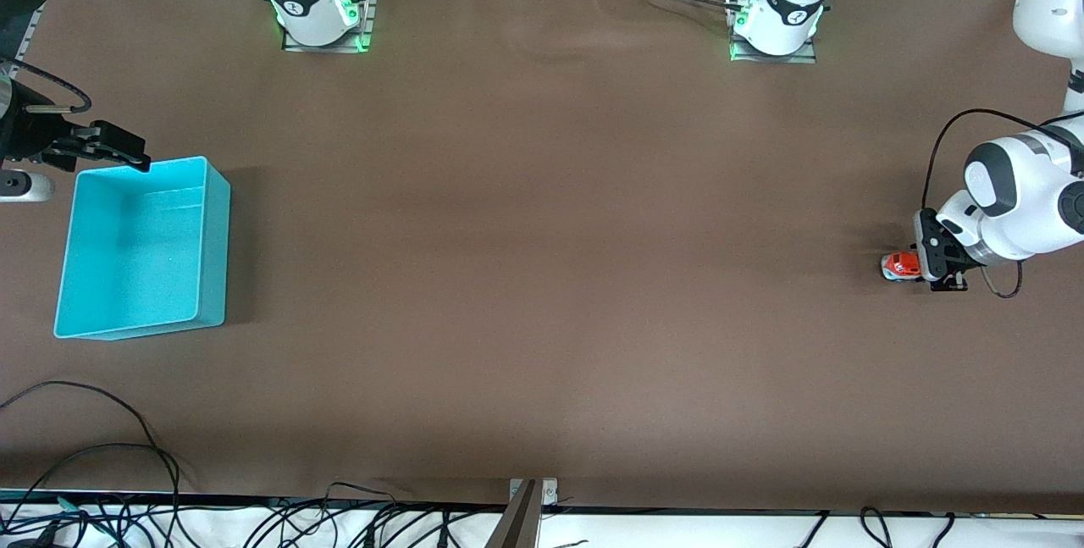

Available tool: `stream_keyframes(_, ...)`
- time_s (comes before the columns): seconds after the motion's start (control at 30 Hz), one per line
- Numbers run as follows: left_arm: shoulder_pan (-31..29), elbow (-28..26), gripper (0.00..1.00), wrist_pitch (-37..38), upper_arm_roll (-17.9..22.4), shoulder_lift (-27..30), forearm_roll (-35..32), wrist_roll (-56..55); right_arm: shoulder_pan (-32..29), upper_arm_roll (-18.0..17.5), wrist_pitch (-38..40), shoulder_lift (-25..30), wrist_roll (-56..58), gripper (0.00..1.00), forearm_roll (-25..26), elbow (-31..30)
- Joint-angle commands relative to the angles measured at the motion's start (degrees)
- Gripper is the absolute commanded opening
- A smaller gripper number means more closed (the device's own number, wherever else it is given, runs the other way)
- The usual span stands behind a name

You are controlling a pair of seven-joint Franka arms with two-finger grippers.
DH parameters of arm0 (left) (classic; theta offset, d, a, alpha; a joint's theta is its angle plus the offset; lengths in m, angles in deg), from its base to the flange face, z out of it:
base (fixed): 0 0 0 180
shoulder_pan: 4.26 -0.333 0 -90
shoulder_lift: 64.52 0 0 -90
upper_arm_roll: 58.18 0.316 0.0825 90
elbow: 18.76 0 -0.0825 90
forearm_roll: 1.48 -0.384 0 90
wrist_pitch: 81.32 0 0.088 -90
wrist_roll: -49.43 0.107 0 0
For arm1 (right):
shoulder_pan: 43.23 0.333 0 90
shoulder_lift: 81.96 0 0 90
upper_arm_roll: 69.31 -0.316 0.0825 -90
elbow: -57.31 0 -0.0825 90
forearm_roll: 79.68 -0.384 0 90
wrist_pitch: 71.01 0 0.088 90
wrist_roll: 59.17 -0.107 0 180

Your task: Wind up bus and store in blue box

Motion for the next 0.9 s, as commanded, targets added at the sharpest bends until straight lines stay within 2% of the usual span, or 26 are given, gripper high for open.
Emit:
stream_keyframes(0.0,-0.5,1.1,1.00,0.1,-0.6,0.8,-1.9,0.4,0.1,0.1,0.2,-0.2,-0.4,1.00,-0.4,0.8)
stream_keyframes(0.17,-0.5,1.1,1.00,0.2,-0.6,2.0,-1.9,0.3,0.1,0.2,0.3,-0.2,-0.4,1.00,-0.4,0.8)
stream_keyframes(0.43,-0.2,1.2,1.00,4.5,-1.7,5.6,-1.7,-2.5,0.1,0.1,0.2,-0.2,-0.4,1.00,-0.5,0.8)
stream_keyframes(0.6,-0.2,3.4,1.00,10.8,-2.0,7.2,-1.1,-9.9,0.1,0.2,0.2,-0.2,-0.4,1.00,-0.5,0.8)
stream_keyframes(0.87,-0.2,10.7,1.00,24.8,-6.4,7.7,-1.1,-24.3,0.1,0.1,0.2,-0.2,-0.4,1.00,-0.5,0.8)
